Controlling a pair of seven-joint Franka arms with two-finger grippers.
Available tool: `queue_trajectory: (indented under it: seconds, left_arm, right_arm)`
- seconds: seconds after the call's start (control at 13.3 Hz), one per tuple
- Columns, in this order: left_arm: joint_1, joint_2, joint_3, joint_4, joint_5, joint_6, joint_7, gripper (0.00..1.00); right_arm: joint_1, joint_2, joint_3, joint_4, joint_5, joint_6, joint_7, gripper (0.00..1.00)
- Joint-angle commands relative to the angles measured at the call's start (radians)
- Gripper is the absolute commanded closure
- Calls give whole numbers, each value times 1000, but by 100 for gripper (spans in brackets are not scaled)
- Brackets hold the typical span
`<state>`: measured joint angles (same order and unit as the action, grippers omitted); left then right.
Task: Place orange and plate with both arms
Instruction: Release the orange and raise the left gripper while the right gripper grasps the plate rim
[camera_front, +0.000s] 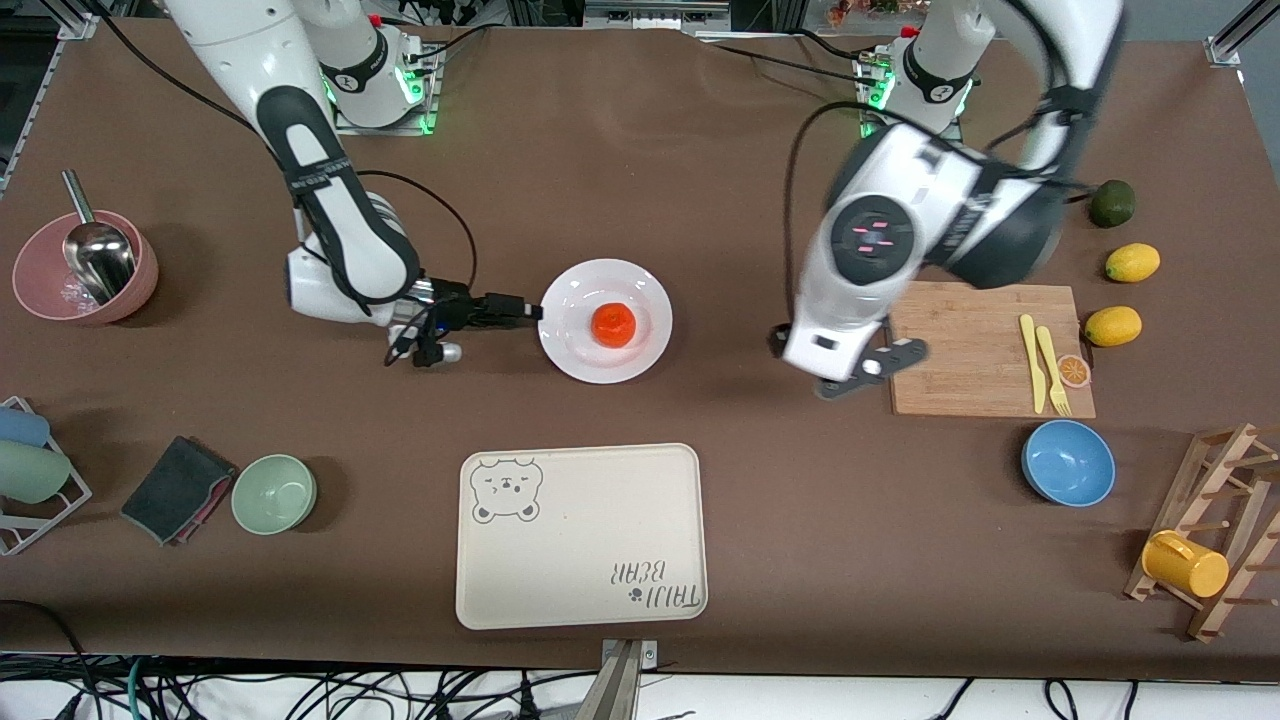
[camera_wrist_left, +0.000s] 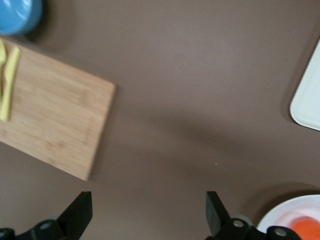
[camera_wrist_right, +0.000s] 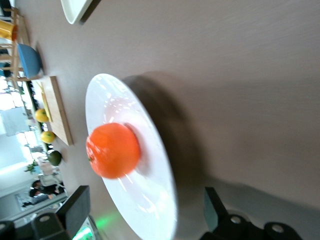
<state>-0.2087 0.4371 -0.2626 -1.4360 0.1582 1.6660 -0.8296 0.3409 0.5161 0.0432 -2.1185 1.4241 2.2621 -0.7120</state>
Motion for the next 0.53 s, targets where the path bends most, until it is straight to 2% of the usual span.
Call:
queue_trajectory:
  seconds: [0.0,0.08,0.15,0.23,0.3,0.38,0.45]
  left_arm:
    - [107,-82,-17,-20,9,-29,202,0]
    - [144,-113,-18,-21,4,-35,272,0]
    - [170,-135,-20,-20,4,-40,333,0]
    - [195,-164,-7,-24,-17,-41,381,0]
    - [145,-225,73,-53,-66,-43,436,0]
    - [114,-236,104,-46,-83,-81,457,0]
    - [124,-238,103,-28,-75,-154,464,0]
  right_arm:
    - [32,77,-2,81,62,34,-49,4]
    - [42,93,-2,97,59,36,-53,13]
    - [44,94,-3,101,49,34,-72,35]
    - [44,96,-3,103,49,36,-104,73]
    - [43,96,-3,103,50,36,-112,98]
    - [40,96,-3,104,52,34,-112,100]
    - [35,97,-3,103,52,34,-112,100]
